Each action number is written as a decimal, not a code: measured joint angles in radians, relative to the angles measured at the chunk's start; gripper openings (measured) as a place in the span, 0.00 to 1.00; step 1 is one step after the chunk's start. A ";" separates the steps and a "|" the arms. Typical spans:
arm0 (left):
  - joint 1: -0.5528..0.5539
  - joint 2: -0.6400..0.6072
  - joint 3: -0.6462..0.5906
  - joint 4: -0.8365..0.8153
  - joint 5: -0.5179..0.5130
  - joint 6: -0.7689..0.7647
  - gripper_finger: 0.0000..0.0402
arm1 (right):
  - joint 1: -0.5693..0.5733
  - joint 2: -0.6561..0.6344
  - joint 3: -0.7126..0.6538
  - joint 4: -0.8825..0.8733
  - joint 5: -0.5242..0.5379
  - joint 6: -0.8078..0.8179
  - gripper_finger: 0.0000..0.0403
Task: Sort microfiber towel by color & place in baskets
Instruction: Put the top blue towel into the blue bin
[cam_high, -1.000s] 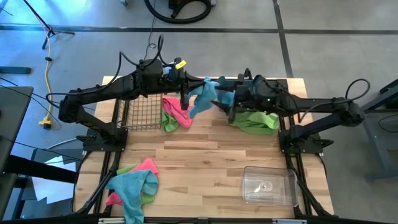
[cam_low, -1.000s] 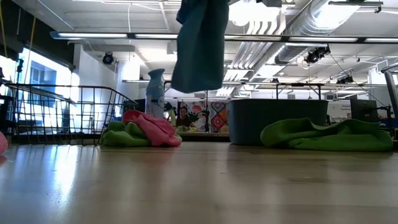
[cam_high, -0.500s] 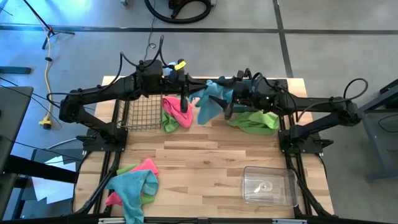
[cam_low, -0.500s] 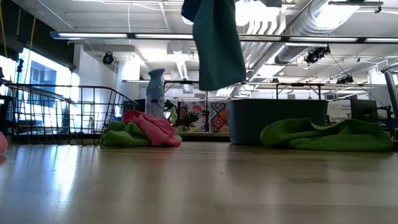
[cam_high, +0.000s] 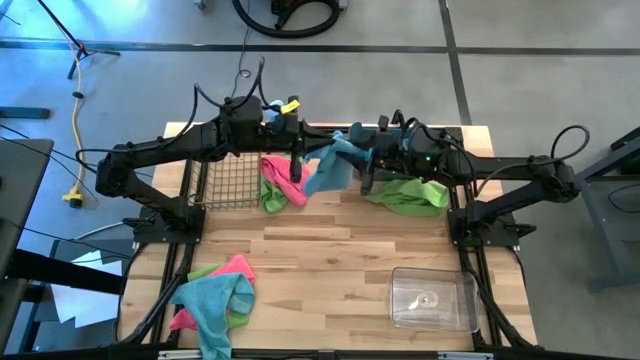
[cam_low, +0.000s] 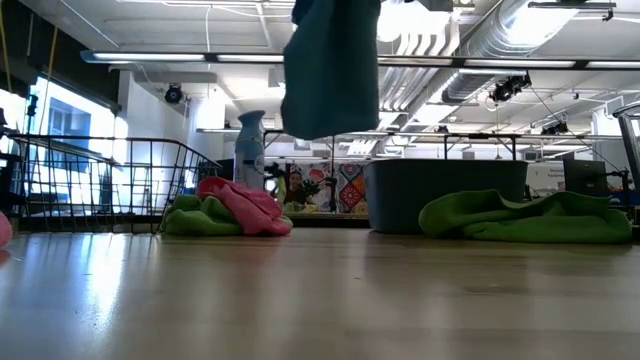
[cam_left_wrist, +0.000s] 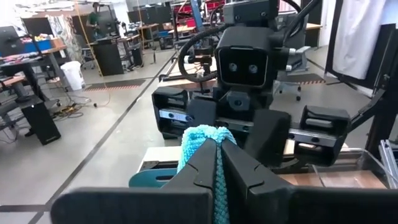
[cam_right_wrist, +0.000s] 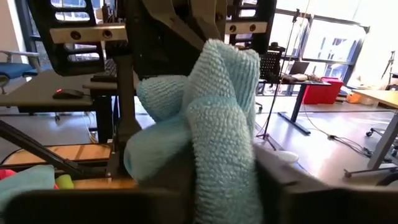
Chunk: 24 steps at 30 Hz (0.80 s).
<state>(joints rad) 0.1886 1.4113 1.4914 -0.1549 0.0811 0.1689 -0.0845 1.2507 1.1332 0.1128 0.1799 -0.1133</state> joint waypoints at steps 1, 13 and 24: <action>0.000 0.000 0.000 -0.001 0.000 0.006 0.01 | 0.000 0.000 0.000 0.000 0.000 0.000 0.11; 0.001 -0.003 0.000 -0.009 -0.013 0.008 0.21 | -0.007 -0.015 0.000 -0.008 -0.046 0.045 0.01; 0.001 -0.063 0.001 -0.210 -0.083 -0.007 0.46 | -0.009 -0.127 -0.001 -0.197 0.004 0.024 0.00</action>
<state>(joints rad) 0.1894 1.3478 1.4921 -0.3646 -0.0024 0.1616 -0.0938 1.1239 1.1324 -0.0837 0.1838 -0.0895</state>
